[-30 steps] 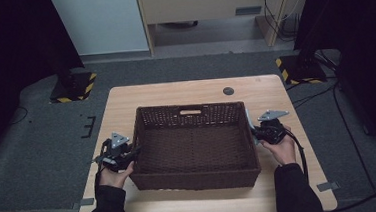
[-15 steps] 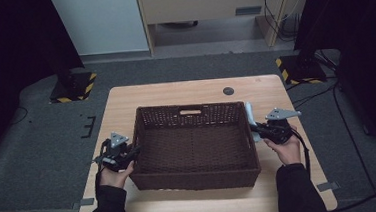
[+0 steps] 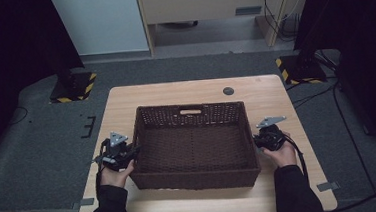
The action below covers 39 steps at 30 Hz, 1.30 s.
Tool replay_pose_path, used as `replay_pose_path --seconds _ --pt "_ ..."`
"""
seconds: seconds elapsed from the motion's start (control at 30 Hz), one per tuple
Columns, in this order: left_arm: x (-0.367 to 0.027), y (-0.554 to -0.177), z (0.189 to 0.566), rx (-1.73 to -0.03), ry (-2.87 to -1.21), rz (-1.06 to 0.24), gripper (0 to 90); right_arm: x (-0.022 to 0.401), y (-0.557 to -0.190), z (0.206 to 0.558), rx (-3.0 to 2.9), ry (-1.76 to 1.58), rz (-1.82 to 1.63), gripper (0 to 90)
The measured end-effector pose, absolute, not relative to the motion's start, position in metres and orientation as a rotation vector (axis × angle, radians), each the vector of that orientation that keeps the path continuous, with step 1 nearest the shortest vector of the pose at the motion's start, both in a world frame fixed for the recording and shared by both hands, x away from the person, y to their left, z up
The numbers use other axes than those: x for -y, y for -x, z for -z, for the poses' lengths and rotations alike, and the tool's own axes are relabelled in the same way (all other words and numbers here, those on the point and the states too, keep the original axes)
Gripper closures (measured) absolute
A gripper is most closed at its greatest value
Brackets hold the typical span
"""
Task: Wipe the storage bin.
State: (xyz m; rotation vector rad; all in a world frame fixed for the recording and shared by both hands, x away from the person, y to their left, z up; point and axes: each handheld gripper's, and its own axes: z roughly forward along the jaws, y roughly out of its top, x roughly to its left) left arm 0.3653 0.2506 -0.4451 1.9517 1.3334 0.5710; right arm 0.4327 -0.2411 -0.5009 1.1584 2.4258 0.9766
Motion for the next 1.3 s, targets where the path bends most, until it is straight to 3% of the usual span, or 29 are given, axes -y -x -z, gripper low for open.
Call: replay_pose_path --seconds 0.3,0.47,0.67,0.83,1.07,1.3 --pt "-0.25 -0.374 0.446 -1.338 -1.939 -0.569 70.5 0.252 -0.419 0.452 -2.201 -1.102 -1.269 84.5" --pt "-0.251 -0.374 0.446 -1.325 -1.931 -0.572 67.4 0.248 -0.422 0.465 -2.293 -1.105 -1.175 84.5" --pt "-0.256 -0.371 0.444 -1.307 -1.911 -0.58 54.1 0.244 -0.427 0.493 -2.415 -1.186 -1.012 84.5" --pt "-0.257 -0.362 0.438 -1.277 -1.912 -0.602 52.0 0.24 -0.425 0.494 -2.436 -1.17 -0.977 84.4" --pt "-0.256 -0.354 0.441 -1.262 -1.939 -0.569 52.3 0.253 -0.407 0.455 -2.268 -1.097 -1.217 84.4" --pt "-0.253 -0.355 0.446 -1.277 -1.966 -0.559 64.1 0.248 -0.411 0.474 -2.372 -1.133 -1.09 84.4"
